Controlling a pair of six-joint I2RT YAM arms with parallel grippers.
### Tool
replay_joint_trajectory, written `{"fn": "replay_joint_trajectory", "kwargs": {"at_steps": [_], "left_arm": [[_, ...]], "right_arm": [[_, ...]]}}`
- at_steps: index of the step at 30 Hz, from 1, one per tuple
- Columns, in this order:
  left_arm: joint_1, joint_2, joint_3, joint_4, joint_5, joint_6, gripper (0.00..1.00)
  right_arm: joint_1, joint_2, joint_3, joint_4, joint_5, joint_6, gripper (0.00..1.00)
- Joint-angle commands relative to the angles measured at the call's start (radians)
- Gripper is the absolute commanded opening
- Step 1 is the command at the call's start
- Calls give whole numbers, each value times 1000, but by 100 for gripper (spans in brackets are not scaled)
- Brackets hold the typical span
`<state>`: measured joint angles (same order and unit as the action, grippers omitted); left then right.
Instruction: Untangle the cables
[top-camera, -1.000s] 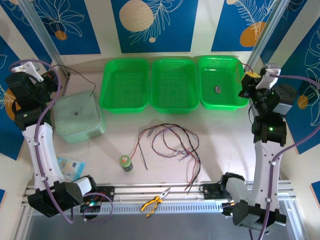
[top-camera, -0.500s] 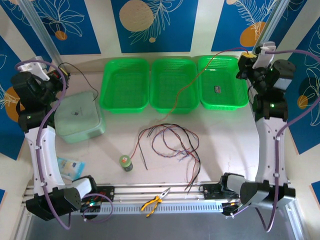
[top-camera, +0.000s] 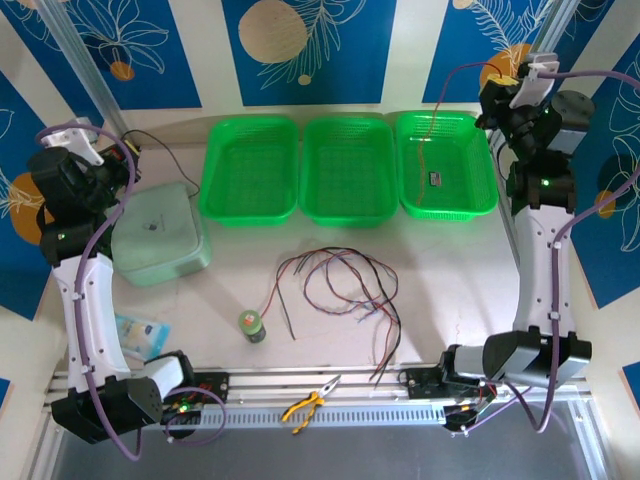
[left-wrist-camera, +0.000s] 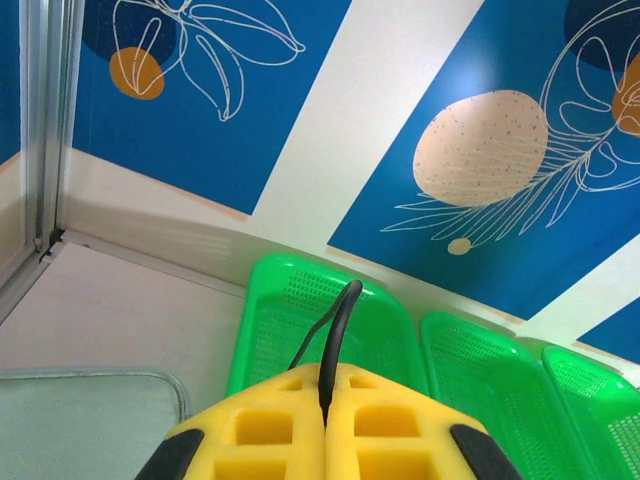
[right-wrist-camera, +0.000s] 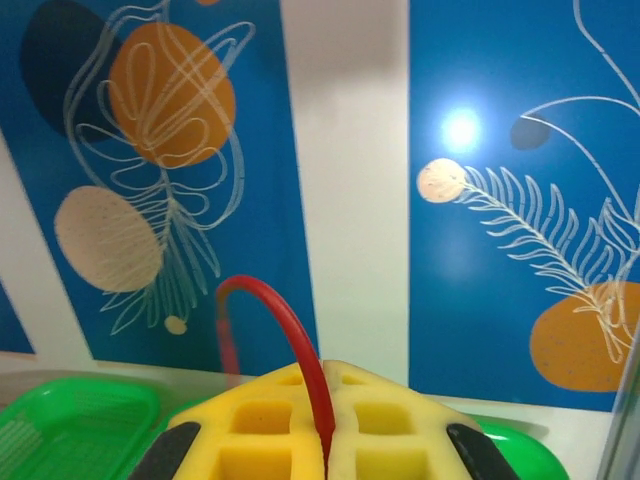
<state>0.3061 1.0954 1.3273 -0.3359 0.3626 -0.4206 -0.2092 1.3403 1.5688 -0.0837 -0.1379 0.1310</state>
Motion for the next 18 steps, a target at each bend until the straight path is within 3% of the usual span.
{"fn": "replay_joint_trajectory", "kwargs": {"at_steps": [1,6,10,13,18], "left_arm": [[-10,-13,-17,28,5,-18,0],[-16,-20,-32,26,4,-19,0],[-20,-21,-36,21,1,-18,0],[-24,-23,-48,36,-2,-30,0],[-36,-14,-29,18,1,-15,0]], "right_arm": [[-40,75,-27,22,13,6,0],[-47,157,-114,43,58,-19,0],[40,189,-73,-142,180,-59,0],[65,205,-121,-166,235,34,0],[53,334,-45,-415,312,232,0]]}}
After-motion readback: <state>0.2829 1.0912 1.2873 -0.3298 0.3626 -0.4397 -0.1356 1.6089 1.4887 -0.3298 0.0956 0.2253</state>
